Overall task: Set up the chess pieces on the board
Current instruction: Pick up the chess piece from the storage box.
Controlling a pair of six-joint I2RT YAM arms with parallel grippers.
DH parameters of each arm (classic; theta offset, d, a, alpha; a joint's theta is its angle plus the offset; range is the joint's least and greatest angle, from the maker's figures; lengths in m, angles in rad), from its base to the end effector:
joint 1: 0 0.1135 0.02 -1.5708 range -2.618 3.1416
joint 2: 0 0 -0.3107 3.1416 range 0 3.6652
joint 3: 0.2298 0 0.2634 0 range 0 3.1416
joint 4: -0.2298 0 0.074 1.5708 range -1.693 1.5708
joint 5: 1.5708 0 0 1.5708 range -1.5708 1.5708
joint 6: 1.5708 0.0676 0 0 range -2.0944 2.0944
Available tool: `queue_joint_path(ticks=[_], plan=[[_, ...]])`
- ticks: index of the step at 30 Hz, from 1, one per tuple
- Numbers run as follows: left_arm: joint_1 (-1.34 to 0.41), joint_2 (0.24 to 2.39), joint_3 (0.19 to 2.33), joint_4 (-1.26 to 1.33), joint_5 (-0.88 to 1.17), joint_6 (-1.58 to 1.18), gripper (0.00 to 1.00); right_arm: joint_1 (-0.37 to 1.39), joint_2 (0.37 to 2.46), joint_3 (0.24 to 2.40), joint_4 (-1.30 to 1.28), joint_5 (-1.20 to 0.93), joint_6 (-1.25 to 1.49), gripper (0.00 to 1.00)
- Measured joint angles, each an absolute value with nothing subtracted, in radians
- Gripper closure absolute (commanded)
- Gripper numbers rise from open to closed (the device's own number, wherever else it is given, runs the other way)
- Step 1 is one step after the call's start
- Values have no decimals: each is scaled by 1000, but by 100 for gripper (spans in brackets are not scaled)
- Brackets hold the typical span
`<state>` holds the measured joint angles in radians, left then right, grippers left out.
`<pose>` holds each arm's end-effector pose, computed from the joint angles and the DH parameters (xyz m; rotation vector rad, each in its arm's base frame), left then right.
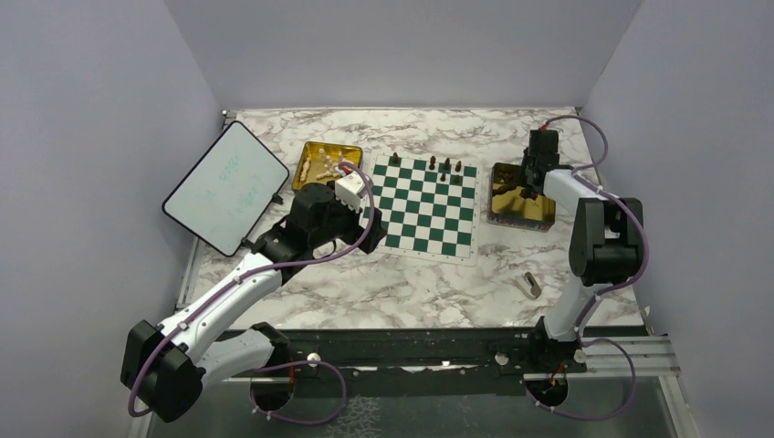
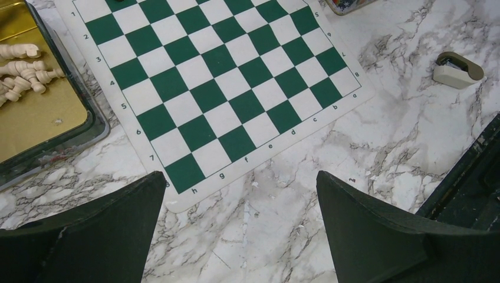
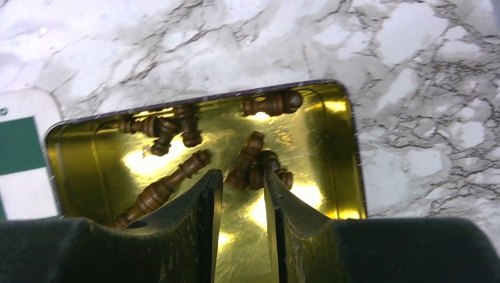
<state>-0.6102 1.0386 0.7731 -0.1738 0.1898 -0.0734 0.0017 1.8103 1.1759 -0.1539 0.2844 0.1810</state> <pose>0.1997 -0.1552 0.3121 0.6644 1.9475 -0.6214 0.4338 -0.0182 0.2132 0.3454 2.3065 -0.2443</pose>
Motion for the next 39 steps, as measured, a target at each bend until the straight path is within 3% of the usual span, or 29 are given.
queue_joint_path(ticks=[13,31,39], plan=[[-610,1038,773,-174,189,-70,1,-49,1880,1177,-103,309,182,64],[-610,1042,773,-174,185,-66,1,-65,1906,1192,-89,290,182,83],[-610,1042,772,-173,185,-66,1,-65,1906,1222,-141,290,193,85]])
